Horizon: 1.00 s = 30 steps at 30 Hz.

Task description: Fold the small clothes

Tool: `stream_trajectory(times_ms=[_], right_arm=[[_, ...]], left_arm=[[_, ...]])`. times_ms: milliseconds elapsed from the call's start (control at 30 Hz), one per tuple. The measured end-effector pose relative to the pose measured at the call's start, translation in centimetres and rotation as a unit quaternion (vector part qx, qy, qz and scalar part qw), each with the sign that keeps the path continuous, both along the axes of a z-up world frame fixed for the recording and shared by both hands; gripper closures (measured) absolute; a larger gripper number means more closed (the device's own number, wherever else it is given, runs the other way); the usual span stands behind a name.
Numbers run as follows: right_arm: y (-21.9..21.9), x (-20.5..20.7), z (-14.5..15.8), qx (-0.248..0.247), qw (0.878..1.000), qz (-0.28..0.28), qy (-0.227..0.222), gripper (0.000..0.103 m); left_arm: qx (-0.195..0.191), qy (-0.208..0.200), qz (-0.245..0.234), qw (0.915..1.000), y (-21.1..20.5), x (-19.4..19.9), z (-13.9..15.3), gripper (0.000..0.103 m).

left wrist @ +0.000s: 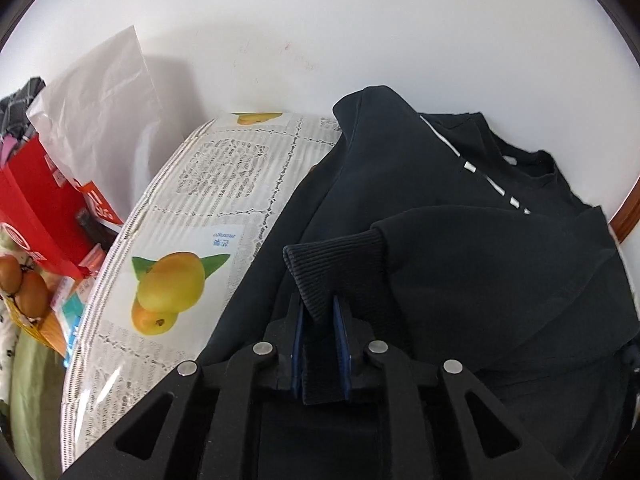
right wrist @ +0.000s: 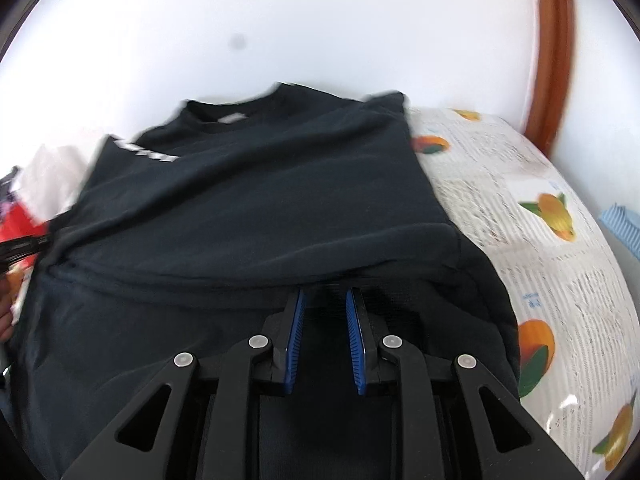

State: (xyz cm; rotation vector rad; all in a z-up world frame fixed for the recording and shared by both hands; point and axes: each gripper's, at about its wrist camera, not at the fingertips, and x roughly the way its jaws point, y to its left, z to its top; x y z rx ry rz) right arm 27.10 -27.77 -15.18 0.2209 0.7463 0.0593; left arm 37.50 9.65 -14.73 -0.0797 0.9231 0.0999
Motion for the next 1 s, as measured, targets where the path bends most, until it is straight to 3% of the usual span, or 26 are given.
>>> stream_trajectory(times_ms=[133, 233, 367, 533, 667, 800, 1000], right_arm=[[0.6, -2.1, 2.2, 0.008, 0.997, 0.048, -0.061, 0.082], [0.9, -2.7, 3.0, 0.023, 0.995, 0.039, -0.091, 0.081], [1.0, -1.3, 1.7, -0.004, 0.998, -0.008, -0.060, 0.081], [0.6, 1.3, -1.5, -0.009, 0.999, -0.031, 0.031, 0.081], [0.1, 0.8, -1.1, 0.006, 0.999, -0.035, 0.011, 0.076], [-0.6, 0.4, -0.9, 0.010, 0.999, -0.048, 0.020, 0.070], [-0.9, -4.1, 1.5, 0.013, 0.998, -0.058, -0.008, 0.069]], left_arm=[[0.021, -0.001, -0.009, 0.9997, -0.1, -1.2, 0.0, 0.086], [0.020, -0.007, -0.009, 0.9997, 0.2, -2.3, 0.4, 0.082], [0.014, -0.015, -0.007, 0.9998, 0.3, -3.6, 0.8, 0.078], [0.000, -0.013, -0.017, 0.9998, 0.2, -5.6, 1.3, 0.076], [-0.007, -0.023, -0.023, 0.9995, -0.1, -7.7, 2.1, 0.072], [-0.007, -0.032, -0.028, 0.9991, 0.0, -10.2, 2.9, 0.070], [-0.002, -0.034, -0.038, 0.9987, 0.3, -13.6, 3.1, 0.070]])
